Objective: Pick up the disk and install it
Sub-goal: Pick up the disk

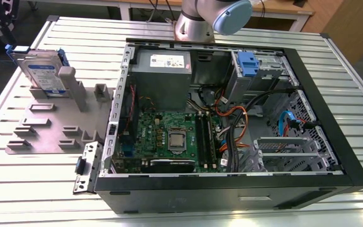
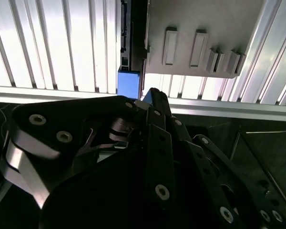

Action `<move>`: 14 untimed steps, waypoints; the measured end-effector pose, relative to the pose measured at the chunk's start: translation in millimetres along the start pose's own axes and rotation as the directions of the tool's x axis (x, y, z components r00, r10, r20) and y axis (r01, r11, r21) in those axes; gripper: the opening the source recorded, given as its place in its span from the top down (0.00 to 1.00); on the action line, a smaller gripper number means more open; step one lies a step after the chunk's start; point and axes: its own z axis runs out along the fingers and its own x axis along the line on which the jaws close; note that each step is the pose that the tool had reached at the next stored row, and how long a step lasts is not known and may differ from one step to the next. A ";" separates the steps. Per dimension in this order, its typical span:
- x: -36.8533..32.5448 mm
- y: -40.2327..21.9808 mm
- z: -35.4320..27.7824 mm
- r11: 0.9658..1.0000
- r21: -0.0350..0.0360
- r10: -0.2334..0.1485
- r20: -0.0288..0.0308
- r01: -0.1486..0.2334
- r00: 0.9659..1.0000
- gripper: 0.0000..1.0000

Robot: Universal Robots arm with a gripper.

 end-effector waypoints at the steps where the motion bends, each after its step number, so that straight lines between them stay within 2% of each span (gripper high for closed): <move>1: 0.0 0.0 0.0 1.000 0.000 -0.007 0.000 0.007 1.000 0.89; 8: 0.0 0.0 0.0 0.999 0.000 -0.043 -0.002 0.043 0.999 0.89; 14: 0.0 0.0 0.0 0.999 0.000 -0.051 -0.003 0.051 0.999 0.89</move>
